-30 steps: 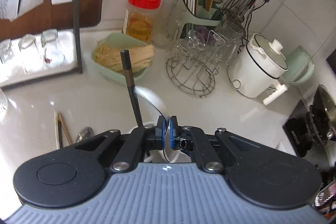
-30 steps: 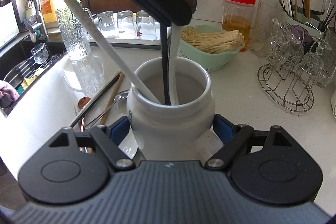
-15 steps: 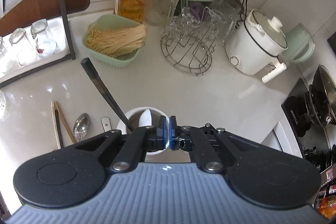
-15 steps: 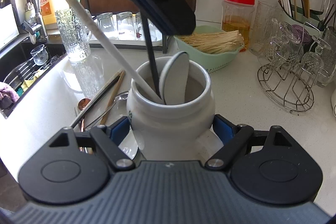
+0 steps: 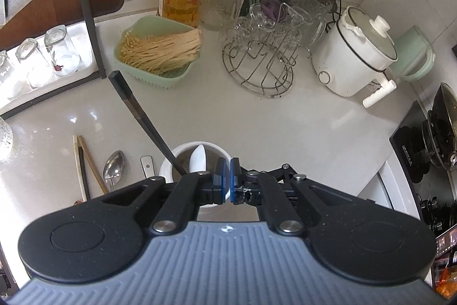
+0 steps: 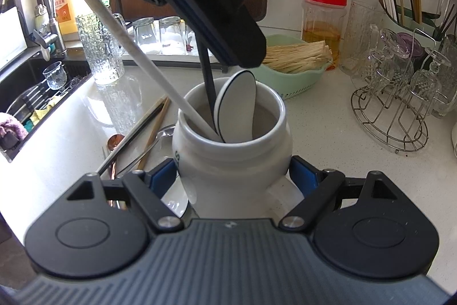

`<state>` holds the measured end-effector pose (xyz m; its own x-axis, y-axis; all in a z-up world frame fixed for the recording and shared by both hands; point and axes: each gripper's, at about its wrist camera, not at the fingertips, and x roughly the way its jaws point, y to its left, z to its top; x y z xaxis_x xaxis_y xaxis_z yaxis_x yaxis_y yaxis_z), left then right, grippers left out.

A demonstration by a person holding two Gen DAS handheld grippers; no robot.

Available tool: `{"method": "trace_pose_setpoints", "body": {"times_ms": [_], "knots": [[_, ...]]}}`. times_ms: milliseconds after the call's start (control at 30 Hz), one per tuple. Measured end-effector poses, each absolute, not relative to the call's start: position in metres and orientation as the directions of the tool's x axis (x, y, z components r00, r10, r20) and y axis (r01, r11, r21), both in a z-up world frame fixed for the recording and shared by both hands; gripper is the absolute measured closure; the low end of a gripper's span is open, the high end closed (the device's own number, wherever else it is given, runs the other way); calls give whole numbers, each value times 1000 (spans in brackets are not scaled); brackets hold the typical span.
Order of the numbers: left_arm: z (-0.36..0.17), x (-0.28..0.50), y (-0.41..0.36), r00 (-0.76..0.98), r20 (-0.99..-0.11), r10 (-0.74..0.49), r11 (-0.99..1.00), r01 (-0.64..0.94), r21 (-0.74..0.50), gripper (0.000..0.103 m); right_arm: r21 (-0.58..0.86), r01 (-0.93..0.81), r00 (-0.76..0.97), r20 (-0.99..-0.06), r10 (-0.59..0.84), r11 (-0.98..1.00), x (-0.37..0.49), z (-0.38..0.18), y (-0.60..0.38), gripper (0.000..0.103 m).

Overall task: Organize utensils
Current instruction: 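Lower the white ceramic spoon into the mug with the left tool, then move the open left tool down to a steel spoon on the counter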

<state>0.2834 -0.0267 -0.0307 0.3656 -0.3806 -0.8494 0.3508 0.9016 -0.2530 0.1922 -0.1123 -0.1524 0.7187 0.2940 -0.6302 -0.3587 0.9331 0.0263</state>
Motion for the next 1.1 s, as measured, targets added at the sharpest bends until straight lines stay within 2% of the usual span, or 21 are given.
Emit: {"method": "trace_pose_setpoints", "body": {"times_ms": [367, 633, 867, 1100], "knots": [[13, 246, -12, 524, -759, -387, 916, 316, -248, 99, 34, -366, 711, -634, 304, 930, 193, -152, -114, 15], [34, 197, 14, 642, -704, -305, 952, 199, -231, 99, 37, -385, 701, -638, 318, 922, 194, -150, -117, 16], [25, 160, 42, 694, -682, -230, 963, 58, -265, 98, 35, -423, 682, -646, 343, 906, 192, -149, -121, 16], [-7, 146, 70, 678, -708, -199, 946, -57, -320, 97, 34, -427, 678, -649, 345, 904, 188, -149, -126, 16]]}}
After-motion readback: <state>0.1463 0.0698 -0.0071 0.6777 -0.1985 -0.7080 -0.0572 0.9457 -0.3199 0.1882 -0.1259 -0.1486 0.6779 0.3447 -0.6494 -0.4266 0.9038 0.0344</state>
